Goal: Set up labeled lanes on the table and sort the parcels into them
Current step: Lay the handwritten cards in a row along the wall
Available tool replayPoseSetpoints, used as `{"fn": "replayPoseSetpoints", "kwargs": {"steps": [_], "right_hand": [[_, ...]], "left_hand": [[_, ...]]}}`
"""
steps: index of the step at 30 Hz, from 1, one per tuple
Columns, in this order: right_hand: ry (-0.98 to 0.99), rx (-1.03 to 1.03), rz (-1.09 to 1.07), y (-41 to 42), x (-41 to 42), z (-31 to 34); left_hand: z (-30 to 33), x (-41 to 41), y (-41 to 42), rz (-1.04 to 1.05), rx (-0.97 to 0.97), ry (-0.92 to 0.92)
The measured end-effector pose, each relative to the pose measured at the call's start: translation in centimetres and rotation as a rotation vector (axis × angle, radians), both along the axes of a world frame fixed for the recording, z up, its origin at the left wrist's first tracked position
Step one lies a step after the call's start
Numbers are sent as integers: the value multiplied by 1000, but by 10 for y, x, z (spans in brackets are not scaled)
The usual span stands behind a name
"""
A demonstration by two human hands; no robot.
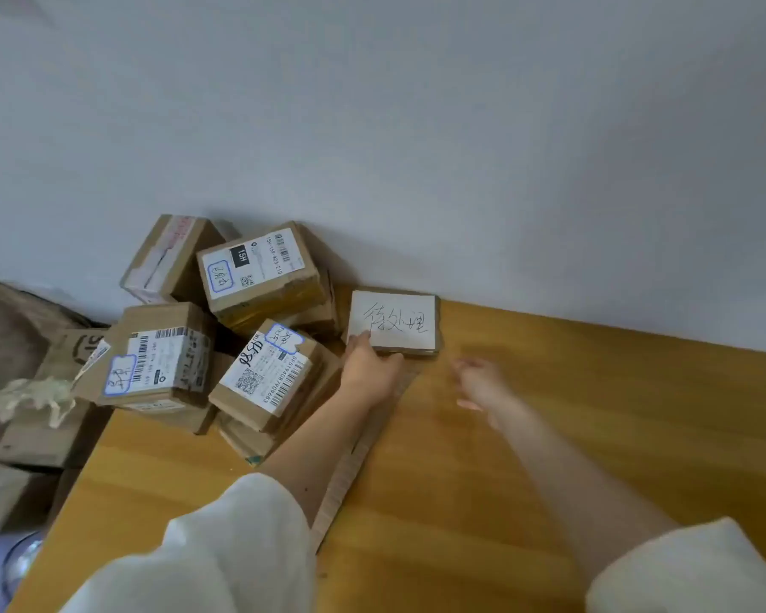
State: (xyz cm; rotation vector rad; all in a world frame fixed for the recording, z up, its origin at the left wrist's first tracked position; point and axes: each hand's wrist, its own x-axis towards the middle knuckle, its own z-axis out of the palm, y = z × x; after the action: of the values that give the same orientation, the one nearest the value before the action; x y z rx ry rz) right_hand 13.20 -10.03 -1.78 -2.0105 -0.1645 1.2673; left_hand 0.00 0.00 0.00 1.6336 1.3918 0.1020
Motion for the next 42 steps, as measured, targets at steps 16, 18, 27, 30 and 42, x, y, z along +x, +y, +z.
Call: {"fn": "replayPoseSetpoints", "kwargs": {"steps": [16, 18, 27, 30, 42], "right_hand": [[-44, -39, -138, 71, 14, -41], [-43, -42, -118, 74, 15, -45], [131, 123, -208, 76, 12, -41], [167, 186, -291, 68, 11, -33], [139, 316, -333, -20, 21, 3]], "left_hand": [[-43, 45, 72, 0, -90, 172], [-43, 46, 73, 11, -93, 185], [-38, 48, 79, 82, -127, 140], [-34, 46, 77, 130, -135, 43], [-14, 5, 4, 252, -397, -350]]}}
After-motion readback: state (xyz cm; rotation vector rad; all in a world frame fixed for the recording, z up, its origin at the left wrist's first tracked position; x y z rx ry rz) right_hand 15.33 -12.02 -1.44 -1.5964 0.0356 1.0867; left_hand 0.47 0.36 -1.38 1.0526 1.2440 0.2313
